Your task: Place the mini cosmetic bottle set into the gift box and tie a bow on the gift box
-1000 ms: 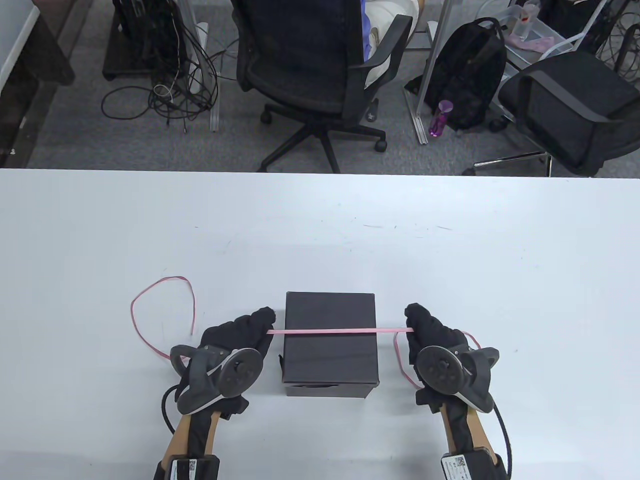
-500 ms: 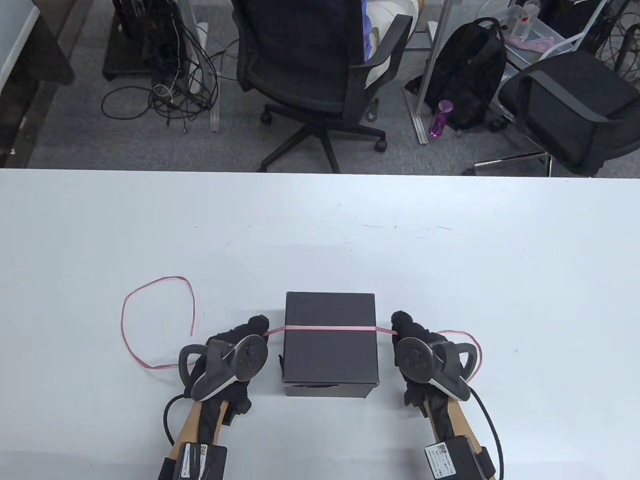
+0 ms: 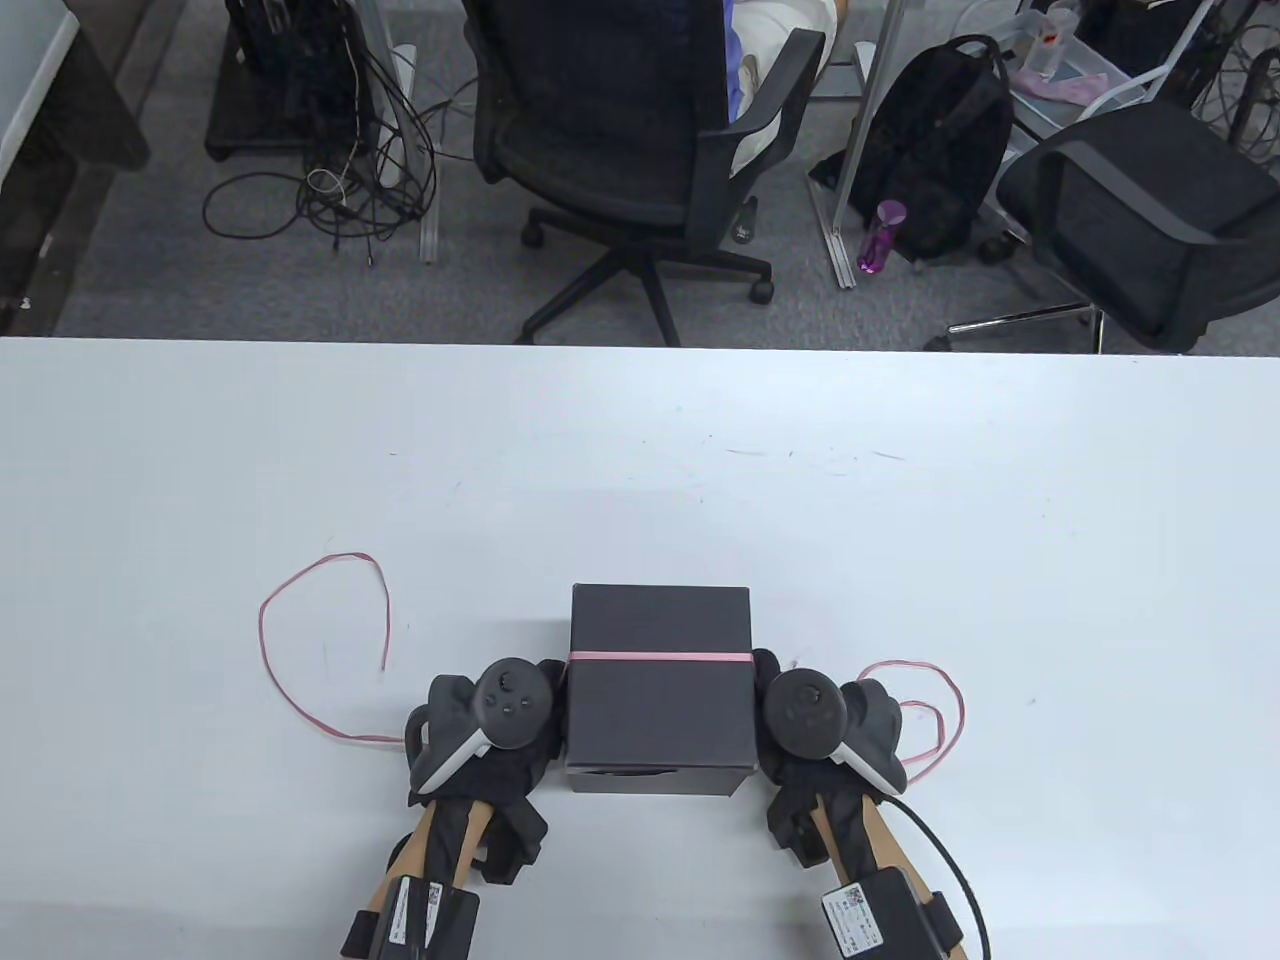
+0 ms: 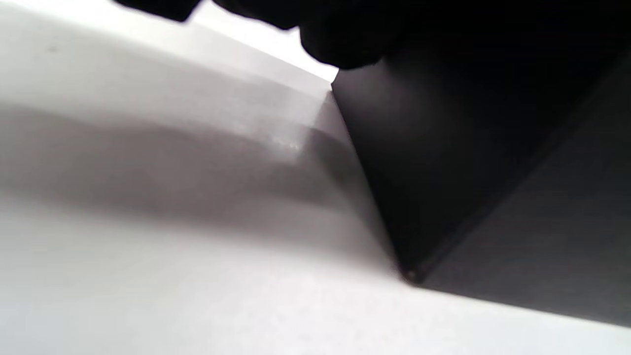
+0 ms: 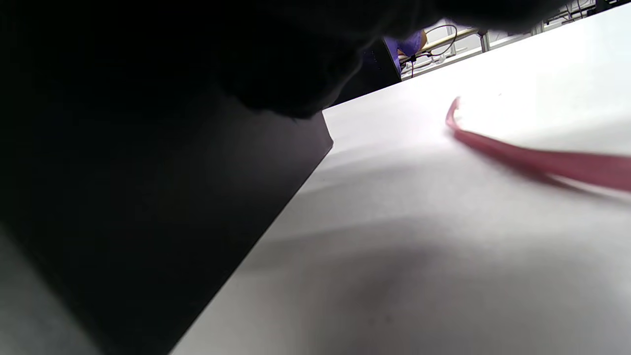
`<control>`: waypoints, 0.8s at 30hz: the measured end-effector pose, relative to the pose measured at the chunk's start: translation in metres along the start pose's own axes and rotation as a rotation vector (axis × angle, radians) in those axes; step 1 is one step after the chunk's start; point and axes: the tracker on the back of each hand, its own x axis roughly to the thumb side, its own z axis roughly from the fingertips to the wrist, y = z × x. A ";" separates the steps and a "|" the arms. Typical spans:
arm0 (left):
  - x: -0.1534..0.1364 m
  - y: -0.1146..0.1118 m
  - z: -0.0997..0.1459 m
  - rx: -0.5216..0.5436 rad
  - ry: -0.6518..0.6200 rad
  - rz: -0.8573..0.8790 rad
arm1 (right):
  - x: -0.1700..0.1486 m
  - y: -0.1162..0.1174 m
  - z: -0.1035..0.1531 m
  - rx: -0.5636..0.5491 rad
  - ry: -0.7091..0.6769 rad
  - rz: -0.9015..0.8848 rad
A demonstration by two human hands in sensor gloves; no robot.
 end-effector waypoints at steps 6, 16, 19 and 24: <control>-0.005 -0.007 -0.003 -0.041 0.027 0.087 | -0.004 0.004 -0.001 0.026 0.017 -0.060; -0.006 -0.016 -0.008 -0.078 0.070 0.099 | -0.011 0.011 -0.003 0.073 0.047 -0.148; -0.005 -0.018 -0.008 -0.092 0.096 0.092 | -0.013 0.013 -0.003 0.081 0.059 -0.178; -0.002 -0.021 -0.007 -0.087 0.145 0.121 | -0.011 0.017 -0.003 0.094 0.089 -0.211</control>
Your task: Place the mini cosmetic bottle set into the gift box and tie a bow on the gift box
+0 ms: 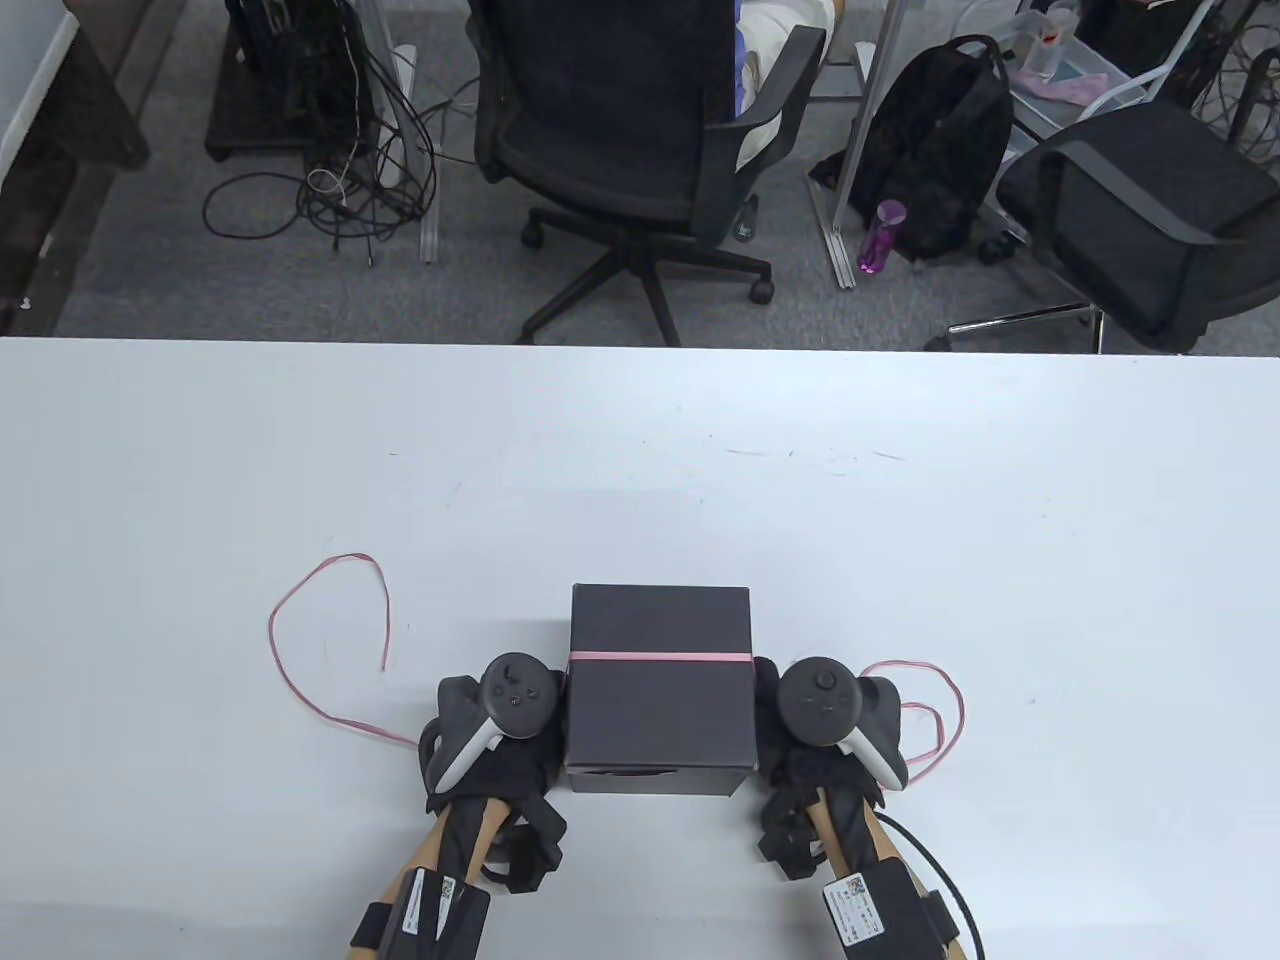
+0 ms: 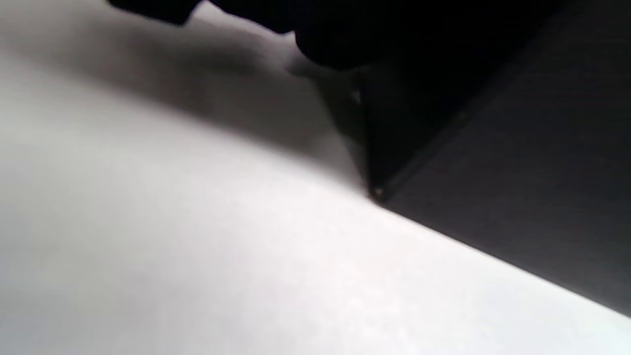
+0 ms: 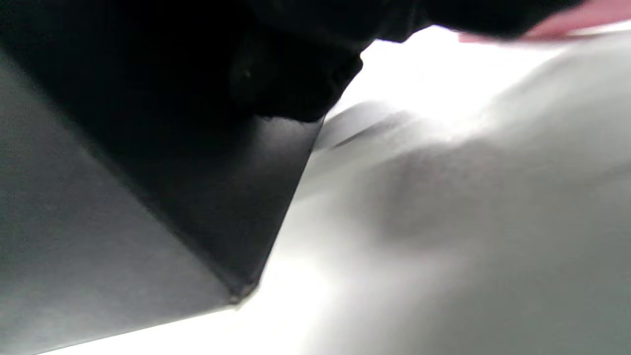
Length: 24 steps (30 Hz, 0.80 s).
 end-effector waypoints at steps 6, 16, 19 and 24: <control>0.002 -0.002 0.003 0.026 0.015 0.024 | 0.004 0.002 0.004 -0.038 0.029 -0.008; -0.012 0.015 0.008 -0.083 -0.128 0.690 | -0.005 -0.014 0.012 0.042 -0.004 -0.513; -0.015 0.020 0.008 -0.130 -0.200 0.830 | -0.009 -0.013 0.013 0.155 -0.039 -0.680; -0.018 0.025 0.007 -0.118 -0.297 0.889 | -0.012 -0.014 0.014 0.071 -0.083 -0.714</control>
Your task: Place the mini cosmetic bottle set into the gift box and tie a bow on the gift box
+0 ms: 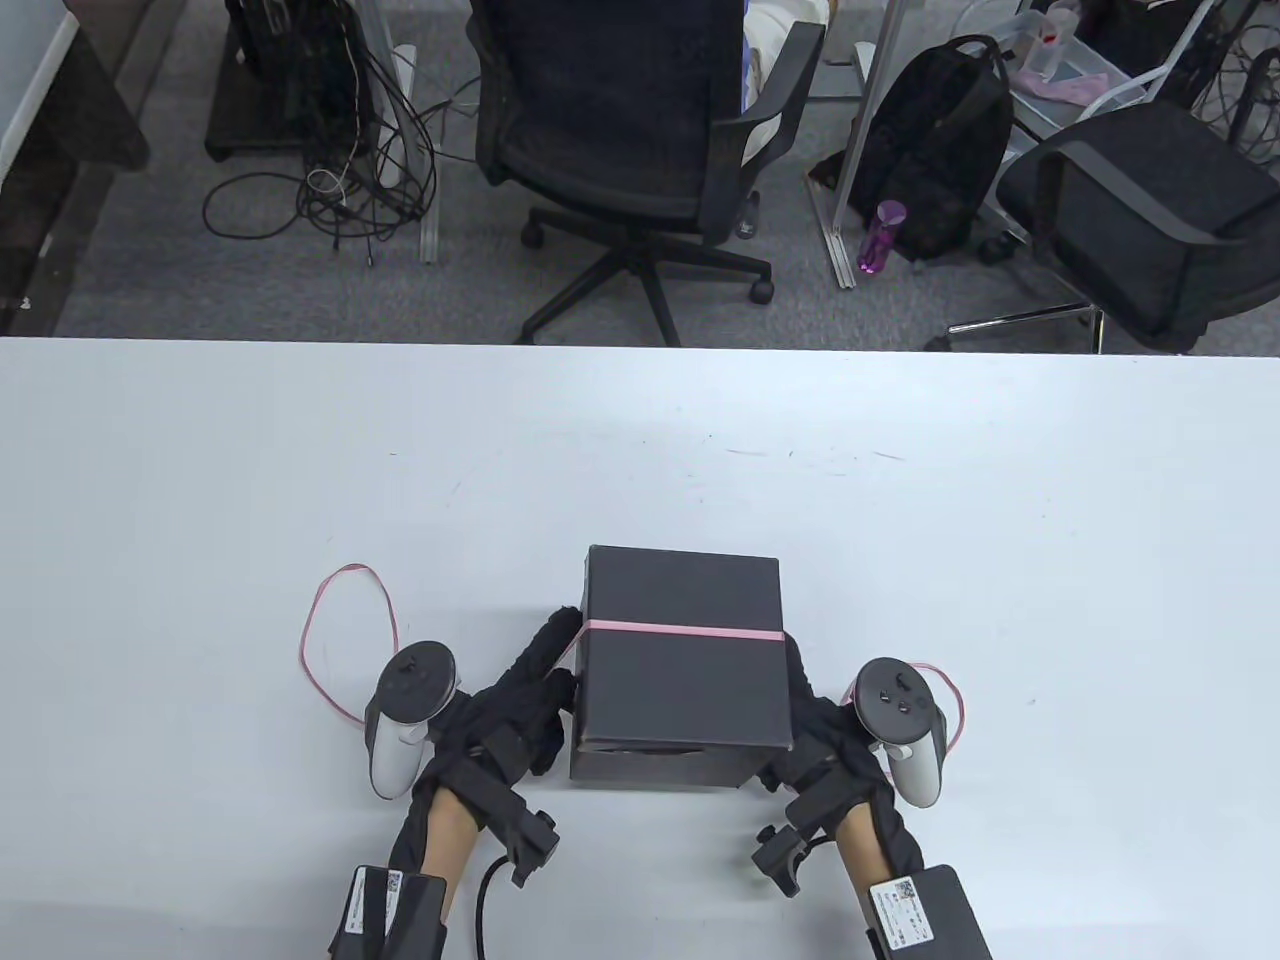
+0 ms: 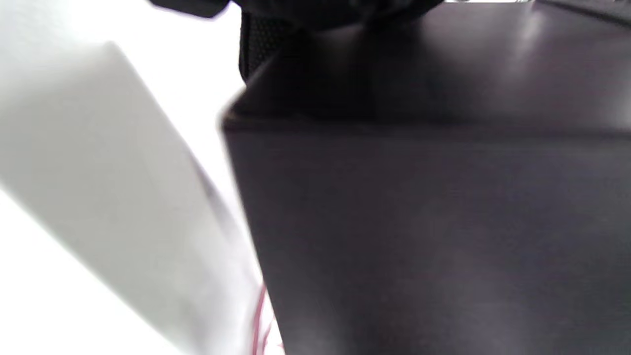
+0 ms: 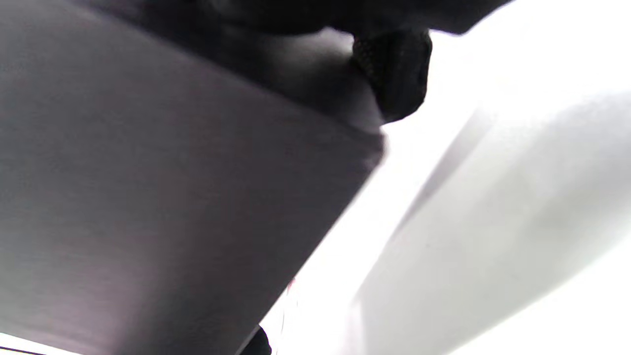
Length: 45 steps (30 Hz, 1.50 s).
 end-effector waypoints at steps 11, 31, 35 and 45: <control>0.018 -0.014 0.000 -0.032 -0.180 -0.380 | 0.000 0.001 0.001 0.016 -0.009 -0.207; 0.025 -0.014 0.006 0.096 -0.214 -0.385 | 0.055 0.020 0.015 -0.074 -0.508 0.959; 0.026 -0.018 0.006 0.093 -0.232 -0.400 | 0.061 0.024 0.024 -0.225 -0.606 1.107; 0.040 -0.030 0.012 0.223 -0.292 -0.783 | 0.063 0.029 0.032 -0.503 -0.642 1.414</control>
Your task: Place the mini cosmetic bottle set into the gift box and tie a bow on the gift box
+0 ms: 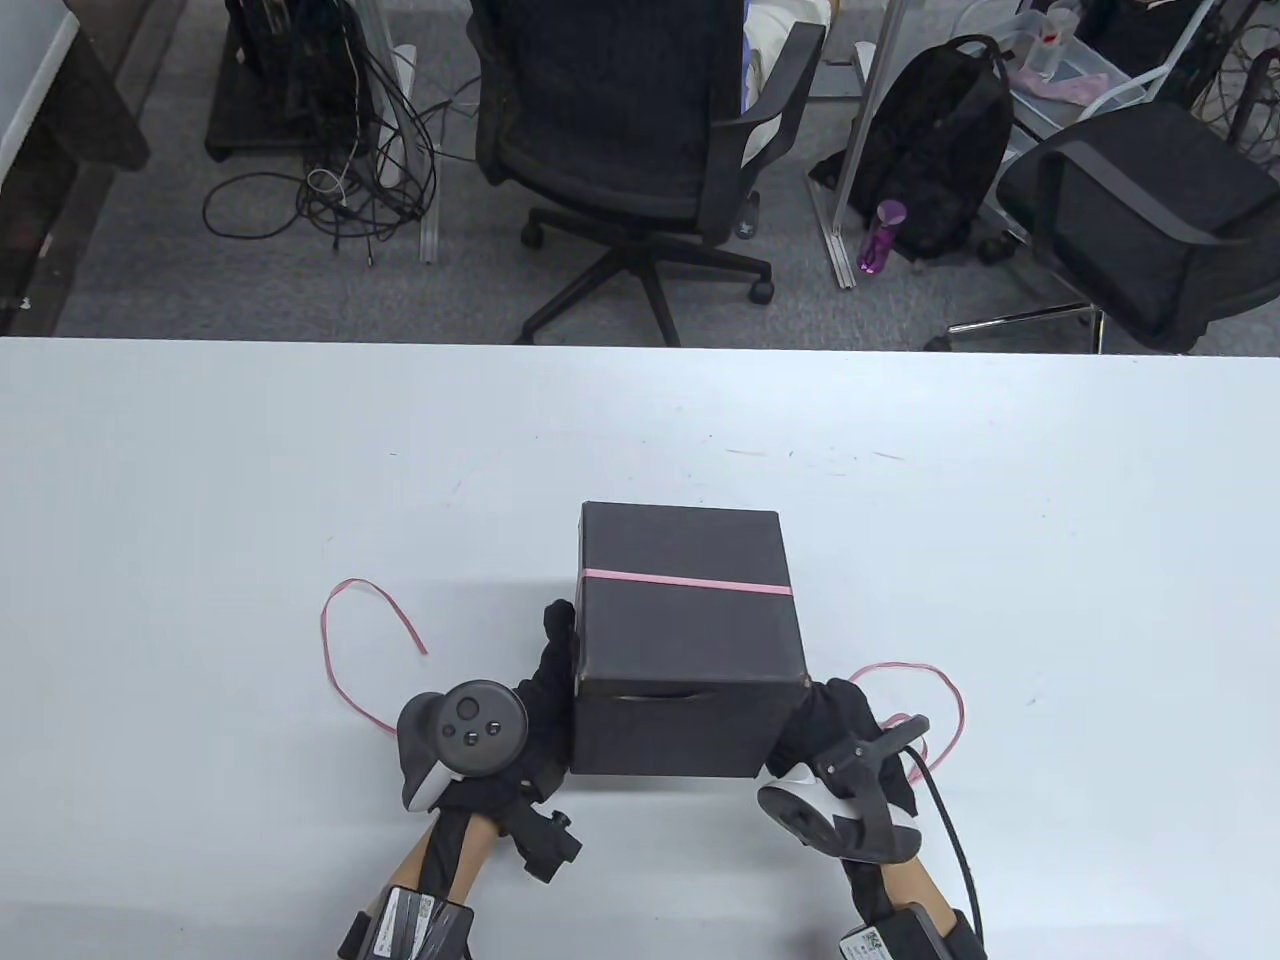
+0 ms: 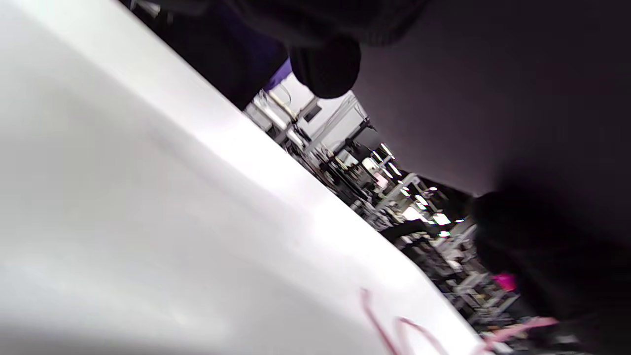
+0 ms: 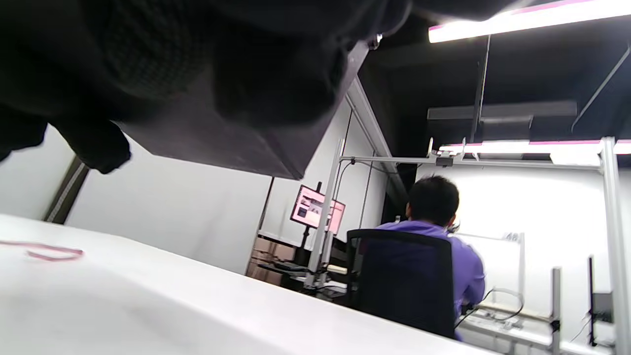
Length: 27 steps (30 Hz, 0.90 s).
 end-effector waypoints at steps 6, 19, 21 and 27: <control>0.010 0.008 0.004 0.115 -0.059 -0.427 | 0.004 0.002 -0.003 0.008 0.033 0.060; 0.020 0.015 0.006 0.107 -0.086 -0.781 | -0.003 0.005 -0.004 0.061 0.031 -0.022; 0.022 0.017 0.006 0.109 -0.093 -0.786 | -0.006 0.004 -0.004 0.064 0.045 -0.066; 0.029 0.028 0.009 0.155 -0.163 -0.629 | -0.019 -0.006 -0.008 0.069 0.105 -0.297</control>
